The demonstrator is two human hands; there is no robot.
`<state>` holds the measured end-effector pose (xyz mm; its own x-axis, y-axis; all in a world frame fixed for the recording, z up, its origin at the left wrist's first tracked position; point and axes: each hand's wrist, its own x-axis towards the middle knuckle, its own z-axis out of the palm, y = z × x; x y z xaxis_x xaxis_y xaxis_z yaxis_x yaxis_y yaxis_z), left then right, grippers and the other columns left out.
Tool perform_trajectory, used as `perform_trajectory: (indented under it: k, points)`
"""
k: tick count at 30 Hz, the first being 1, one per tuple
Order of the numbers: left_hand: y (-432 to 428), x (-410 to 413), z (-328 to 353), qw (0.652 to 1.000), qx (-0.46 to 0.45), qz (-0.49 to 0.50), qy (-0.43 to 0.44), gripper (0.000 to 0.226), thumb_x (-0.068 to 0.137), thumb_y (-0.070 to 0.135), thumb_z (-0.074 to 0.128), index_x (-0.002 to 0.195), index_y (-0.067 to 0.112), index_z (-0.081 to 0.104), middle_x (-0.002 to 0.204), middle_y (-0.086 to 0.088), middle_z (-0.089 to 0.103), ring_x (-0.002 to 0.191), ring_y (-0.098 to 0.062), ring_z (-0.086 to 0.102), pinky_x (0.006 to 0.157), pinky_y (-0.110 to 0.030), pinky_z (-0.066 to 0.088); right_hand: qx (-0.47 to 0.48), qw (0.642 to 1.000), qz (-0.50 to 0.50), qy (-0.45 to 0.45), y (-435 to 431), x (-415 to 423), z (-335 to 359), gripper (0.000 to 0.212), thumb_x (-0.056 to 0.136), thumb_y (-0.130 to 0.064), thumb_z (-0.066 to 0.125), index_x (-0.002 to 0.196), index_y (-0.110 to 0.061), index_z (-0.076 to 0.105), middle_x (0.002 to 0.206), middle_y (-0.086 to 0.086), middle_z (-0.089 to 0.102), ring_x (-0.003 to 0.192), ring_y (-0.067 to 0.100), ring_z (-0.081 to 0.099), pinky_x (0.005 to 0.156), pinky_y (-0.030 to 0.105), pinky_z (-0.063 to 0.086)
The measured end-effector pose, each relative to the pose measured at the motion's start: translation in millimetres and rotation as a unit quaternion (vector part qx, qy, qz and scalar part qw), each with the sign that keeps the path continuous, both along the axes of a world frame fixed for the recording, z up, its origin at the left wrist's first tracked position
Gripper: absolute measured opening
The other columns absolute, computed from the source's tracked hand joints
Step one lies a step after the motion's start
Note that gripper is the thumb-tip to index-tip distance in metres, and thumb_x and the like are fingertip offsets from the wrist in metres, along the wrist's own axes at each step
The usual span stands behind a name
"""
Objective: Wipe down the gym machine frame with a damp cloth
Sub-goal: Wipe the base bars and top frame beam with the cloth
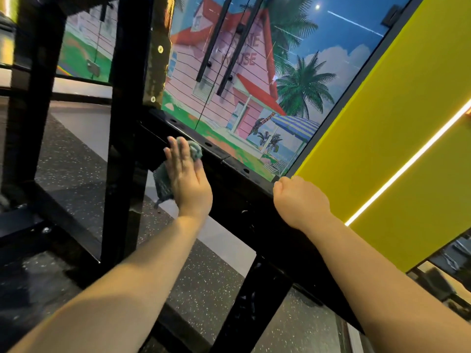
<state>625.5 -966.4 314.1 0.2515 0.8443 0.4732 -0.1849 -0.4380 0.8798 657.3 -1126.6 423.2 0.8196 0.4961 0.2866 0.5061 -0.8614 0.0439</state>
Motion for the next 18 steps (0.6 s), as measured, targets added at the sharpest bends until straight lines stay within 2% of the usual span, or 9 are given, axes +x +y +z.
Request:
perform_trajectory:
  k: [2, 5, 7, 10, 13, 15, 16, 17, 18]
  points:
    - [19, -5, -6, 0.999, 0.039, -0.011, 0.013, 0.052, 0.102, 0.022, 0.026, 0.149, 0.020, 0.003, 0.155, 0.009, -0.009, 0.142, -0.012, -0.011, 0.116, -0.029, -0.004, -0.008, 1.000, 0.020, 0.006, 0, 0, 3, 0.033, 0.104, -0.023, 0.023, 0.079, -0.013, 0.042, 0.076, 0.002, 0.036, 0.080, 0.024, 0.040, 0.068, 0.034, 0.036]
    - [73, -3, 13, 0.996, -0.071, 0.029, 0.047, 0.051, 0.103, 0.021, 0.024, 0.151, 0.016, 0.007, 0.159, 0.000, -0.002, 0.146, -0.019, -0.002, 0.117, -0.034, 0.001, -0.004, 0.999, 0.032, -0.013, -3, 4, -2, 0.038, 0.101, -0.028, 0.029, 0.067, -0.016, 0.038, 0.073, 0.002, 0.039, 0.071, 0.022, 0.041, 0.053, 0.033, 0.023]
    - [63, 6, 17, 0.994, -0.091, 0.058, 0.035, 0.050, 0.103, 0.019, 0.024, 0.150, 0.011, 0.011, 0.159, -0.006, 0.003, 0.146, -0.024, 0.003, 0.118, -0.038, 0.006, 0.014, 0.999, 0.034, -0.020, -2, 7, -5, 0.037, 0.100, -0.027, 0.031, 0.066, -0.015, 0.039, 0.072, 0.002, 0.040, 0.065, 0.018, 0.039, 0.049, 0.031, 0.019]
    - [-27, 16, -10, 0.998, -0.002, 0.018, -0.058, 0.050, 0.100, 0.021, 0.028, 0.147, 0.010, 0.018, 0.155, -0.006, 0.010, 0.144, -0.025, 0.006, 0.119, -0.035, 0.008, 0.021, 0.999, 0.031, -0.032, -1, 8, -5, 0.037, 0.099, -0.027, 0.032, 0.065, -0.014, 0.041, 0.072, 0.002, 0.041, 0.064, 0.018, 0.039, 0.049, 0.030, 0.020]
    - [-119, 10, -53, 0.984, 0.165, -0.049, -0.041, 0.051, 0.103, 0.033, 0.018, 0.151, 0.023, 0.005, 0.157, 0.007, -0.002, 0.145, -0.017, 0.000, 0.118, -0.036, 0.008, 0.022, 0.998, 0.030, -0.045, -4, 7, -8, 0.039, 0.099, -0.029, 0.032, 0.064, -0.014, 0.040, 0.070, 0.002, 0.038, 0.071, 0.024, 0.041, 0.051, 0.033, 0.019]
    - [-132, 6, -69, 0.969, 0.236, -0.072, -0.019, 0.051, 0.103, 0.034, 0.015, 0.151, 0.028, -0.002, 0.157, 0.012, -0.010, 0.145, -0.014, -0.004, 0.115, -0.042, 0.014, 0.026, 0.998, 0.035, -0.050, -7, 7, -9, 0.043, 0.100, -0.033, 0.031, 0.062, -0.014, 0.040, 0.070, 0.002, 0.037, 0.073, 0.027, 0.042, 0.054, 0.034, 0.020]
    - [-119, 6, -68, 0.972, 0.226, -0.065, -0.015, 0.050, 0.104, 0.032, 0.015, 0.151, 0.025, -0.002, 0.158, 0.009, -0.008, 0.145, -0.016, -0.001, 0.114, -0.044, 0.017, 0.027, 0.998, 0.041, -0.046, -7, 6, -9, 0.046, 0.101, -0.036, 0.031, 0.062, -0.014, 0.040, 0.070, 0.002, 0.037, 0.074, 0.028, 0.043, 0.056, 0.034, 0.023]
    - [-104, 6, -63, 0.984, 0.169, -0.054, -0.010, 0.050, 0.104, 0.028, 0.019, 0.151, 0.021, 0.002, 0.159, 0.005, -0.004, 0.144, -0.019, 0.006, 0.113, -0.046, 0.020, 0.026, 0.998, 0.047, -0.042, -8, 5, -9, 0.047, 0.101, -0.037, 0.030, 0.062, -0.014, 0.039, 0.071, 0.003, 0.036, 0.075, 0.029, 0.043, 0.059, 0.034, 0.025]
    - [-89, 6, -51, 0.997, 0.061, -0.040, -0.009, 0.050, 0.104, 0.022, 0.024, 0.151, 0.017, 0.006, 0.158, 0.002, 0.000, 0.142, -0.022, 0.013, 0.098, -0.051, 0.032, 0.023, 0.998, 0.051, -0.038, -10, 5, -10, 0.047, 0.101, -0.038, 0.029, 0.061, -0.015, 0.038, 0.072, 0.004, 0.036, 0.077, 0.029, 0.042, 0.062, 0.034, 0.026]
